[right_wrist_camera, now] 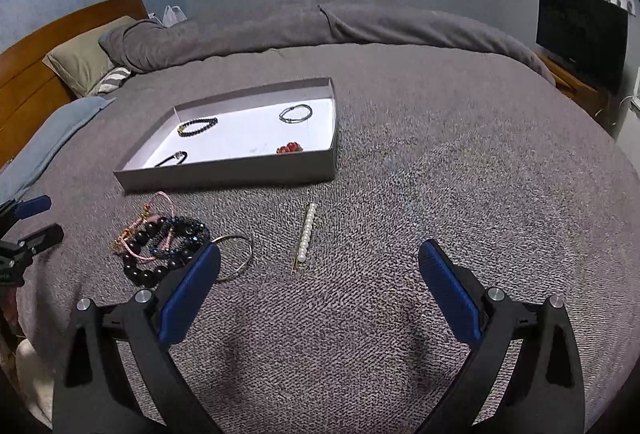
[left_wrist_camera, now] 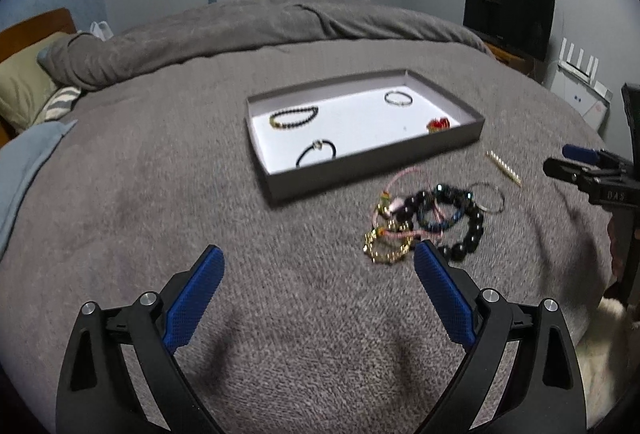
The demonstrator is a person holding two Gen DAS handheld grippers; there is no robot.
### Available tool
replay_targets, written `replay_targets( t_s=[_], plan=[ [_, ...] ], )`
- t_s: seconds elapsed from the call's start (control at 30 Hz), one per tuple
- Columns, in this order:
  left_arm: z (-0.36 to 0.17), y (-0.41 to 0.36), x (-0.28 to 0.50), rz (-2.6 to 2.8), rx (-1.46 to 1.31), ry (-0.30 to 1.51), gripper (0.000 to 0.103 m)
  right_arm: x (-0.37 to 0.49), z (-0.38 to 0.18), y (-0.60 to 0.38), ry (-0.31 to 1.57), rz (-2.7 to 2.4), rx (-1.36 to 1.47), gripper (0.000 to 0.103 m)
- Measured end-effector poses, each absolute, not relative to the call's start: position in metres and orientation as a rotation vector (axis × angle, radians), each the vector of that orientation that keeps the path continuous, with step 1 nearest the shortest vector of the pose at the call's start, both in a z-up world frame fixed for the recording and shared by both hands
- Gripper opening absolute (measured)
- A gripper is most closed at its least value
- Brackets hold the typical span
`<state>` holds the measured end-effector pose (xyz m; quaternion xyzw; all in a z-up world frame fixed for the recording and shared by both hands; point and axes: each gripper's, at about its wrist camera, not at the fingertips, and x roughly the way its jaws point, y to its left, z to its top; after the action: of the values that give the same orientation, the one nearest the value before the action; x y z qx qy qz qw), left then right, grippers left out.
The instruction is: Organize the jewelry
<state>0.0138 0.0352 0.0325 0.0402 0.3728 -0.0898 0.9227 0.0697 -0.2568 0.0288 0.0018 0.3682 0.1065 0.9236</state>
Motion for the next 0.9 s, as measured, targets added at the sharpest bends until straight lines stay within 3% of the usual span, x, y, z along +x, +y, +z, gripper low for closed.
replay_targets(
  t_s=[0.13,0.2,0.4,0.47,0.57,0.9],
  plan=[
    [0.025,0.033,0.014,-0.192,0.083,0.784,0.095,0.074,0.022,-0.254,0.757,0.213,0.004,0.097],
    [0.022,0.032,0.015,-0.196,0.079,0.790,0.095,0.075,0.019,-0.252,0.760,0.206,-0.006,0.092],
    [0.018,0.029,0.017,-0.204,0.077,0.796,0.095,0.082,0.010,-0.247,0.790,0.213,-0.017,0.070],
    [0.016,0.029,0.017,-0.208,0.074,0.801,0.095,0.083,0.007,-0.245,0.798,0.212,-0.023,0.056],
    [0.011,0.028,0.018,-0.211,0.085,0.806,0.095,0.087,0.003,-0.241,0.814,0.219,-0.033,0.042],
    [0.006,0.032,0.021,-0.248,0.032,0.815,0.095,0.102,-0.002,-0.231,0.825,0.231,-0.043,0.034]
  ],
)
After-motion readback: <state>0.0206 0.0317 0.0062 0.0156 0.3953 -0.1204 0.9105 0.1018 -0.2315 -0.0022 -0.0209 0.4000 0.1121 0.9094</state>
